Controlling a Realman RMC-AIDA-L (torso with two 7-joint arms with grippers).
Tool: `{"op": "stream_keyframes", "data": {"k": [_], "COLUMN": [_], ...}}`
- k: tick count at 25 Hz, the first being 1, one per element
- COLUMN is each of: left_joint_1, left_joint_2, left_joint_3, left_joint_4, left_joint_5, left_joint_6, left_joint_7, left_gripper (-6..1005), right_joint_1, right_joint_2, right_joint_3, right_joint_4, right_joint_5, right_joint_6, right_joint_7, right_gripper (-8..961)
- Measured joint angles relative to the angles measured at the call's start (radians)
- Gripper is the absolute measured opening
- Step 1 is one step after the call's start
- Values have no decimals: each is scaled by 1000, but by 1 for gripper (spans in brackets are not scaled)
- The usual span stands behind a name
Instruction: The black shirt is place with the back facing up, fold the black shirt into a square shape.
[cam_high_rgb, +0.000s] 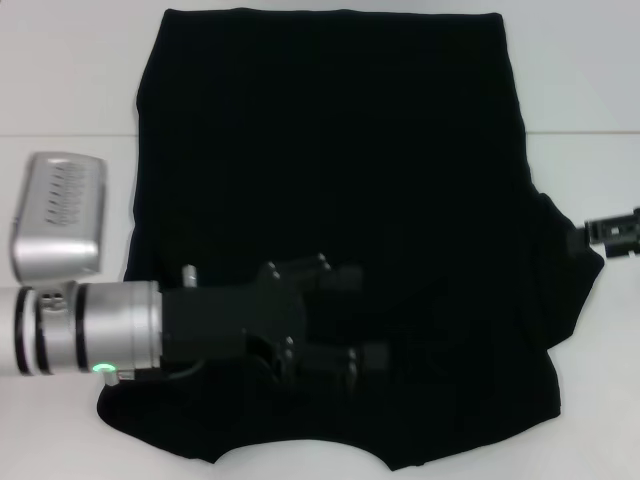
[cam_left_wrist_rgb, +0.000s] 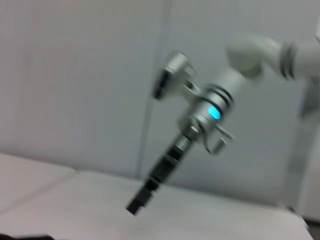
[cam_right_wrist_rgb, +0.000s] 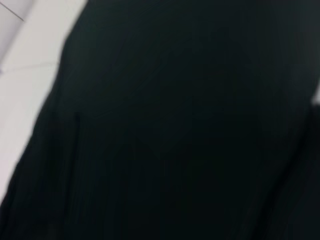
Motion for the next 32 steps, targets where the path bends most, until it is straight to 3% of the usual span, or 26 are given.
{"op": "stream_keyframes", "data": {"k": [2, 5, 9, 20, 32], "left_joint_1": [-3, -1, 0, -2, -8], "left_joint_2": [0, 0, -1, -2, -1], "left_joint_3": [76, 122, 167, 171, 171], "left_joint_4": [15, 34, 52, 54, 53], "left_joint_5": [4, 6, 31, 44, 44], "left_joint_6": [-12, -12, -14, -30, -63], "left_joint_7": [3, 5, 8, 14, 9], "left_gripper": [781, 912, 937, 948, 947], "right_joint_1": [5, 9, 18, 38, 50], "right_joint_2": [5, 8, 10, 19, 38], "right_joint_3": [-1, -2, -4, -69, -72], "right_joint_4": [8, 15, 43, 131, 143], "right_joint_5": [-62, -94, -134, -158, -162], "right_joint_6": [1, 8, 20, 116, 212], "right_joint_7": [37, 57, 75, 90, 93], "right_gripper": [913, 913, 914, 914, 877]}}
